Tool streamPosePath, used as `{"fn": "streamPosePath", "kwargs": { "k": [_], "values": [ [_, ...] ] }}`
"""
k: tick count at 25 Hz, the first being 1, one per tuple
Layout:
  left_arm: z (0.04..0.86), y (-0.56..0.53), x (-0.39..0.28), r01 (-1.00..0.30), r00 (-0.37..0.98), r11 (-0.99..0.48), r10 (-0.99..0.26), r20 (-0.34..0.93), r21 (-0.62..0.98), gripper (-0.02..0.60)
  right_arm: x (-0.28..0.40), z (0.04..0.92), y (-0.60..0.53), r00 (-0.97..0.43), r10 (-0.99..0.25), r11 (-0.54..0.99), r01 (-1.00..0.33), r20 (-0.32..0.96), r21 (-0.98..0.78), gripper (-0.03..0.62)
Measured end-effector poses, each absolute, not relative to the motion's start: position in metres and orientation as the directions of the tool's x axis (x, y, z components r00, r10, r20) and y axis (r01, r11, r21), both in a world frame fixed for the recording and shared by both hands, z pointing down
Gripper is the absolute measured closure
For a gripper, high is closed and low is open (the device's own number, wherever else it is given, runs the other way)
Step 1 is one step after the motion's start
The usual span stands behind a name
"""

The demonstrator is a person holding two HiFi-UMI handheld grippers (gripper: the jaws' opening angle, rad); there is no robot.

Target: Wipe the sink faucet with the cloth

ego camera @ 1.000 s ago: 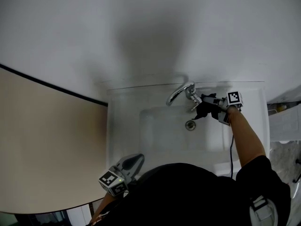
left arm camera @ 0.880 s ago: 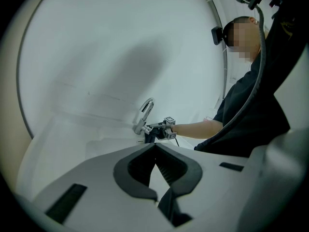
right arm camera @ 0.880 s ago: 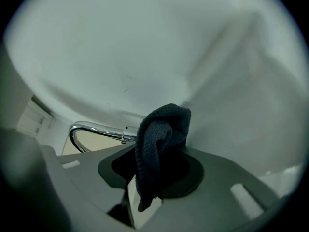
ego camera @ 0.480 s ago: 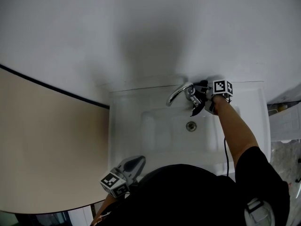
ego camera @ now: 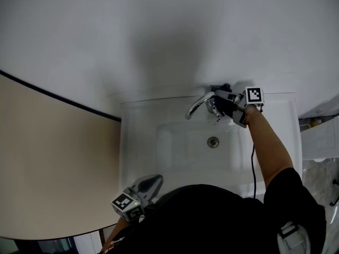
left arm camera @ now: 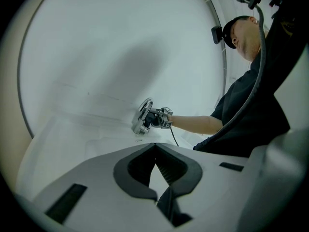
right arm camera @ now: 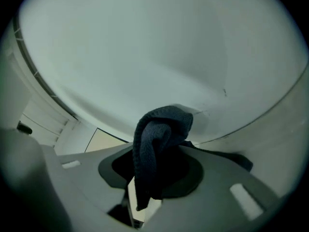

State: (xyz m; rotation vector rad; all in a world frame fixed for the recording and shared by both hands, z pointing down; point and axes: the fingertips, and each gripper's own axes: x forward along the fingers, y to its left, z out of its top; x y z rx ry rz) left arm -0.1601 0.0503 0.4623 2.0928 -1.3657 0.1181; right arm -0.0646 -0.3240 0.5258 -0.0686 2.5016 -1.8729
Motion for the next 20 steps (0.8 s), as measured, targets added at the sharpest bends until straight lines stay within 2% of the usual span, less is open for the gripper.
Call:
{"fn": "streamPosePath", "kwargs": {
  "k": [2,7,12,17,20],
  "values": [
    [0.462,0.048,-0.158,-0.849,0.462,-0.271,-0.798,0.388,0.454,0.581,-0.064,0.534,-0.325,-0.998,-0.042,0.303,-0.055,0.044,-0.951,0.476],
    [0.461,0.049,-0.160,-0.856,0.451,-0.263,-0.802,0.393,0.445,0.580,-0.058,0.566,-0.340,-0.979,-0.138,0.291,-0.187,0.152,-0.938,0.471],
    [0.462,0.051,-0.165,-0.848,0.443,-0.247,-0.816,0.372,0.469,0.581,-0.074,0.517,-0.325,-0.996,-0.064,0.337,-0.079,0.061,-0.938,0.474],
    [0.467,0.051,-0.166,-0.839,0.461,-0.276,-0.818,0.344,0.468,0.581,-0.083,0.450,-0.310,-0.995,0.009,0.535,-0.077,0.097,-0.841,0.476],
    [0.466,0.050,-0.167,-0.833,0.465,-0.283,-0.824,0.324,0.475,0.581,-0.095,0.417,-0.287,-0.981,0.060,0.695,-0.091,0.184,-0.713,0.476]
  ]
}}
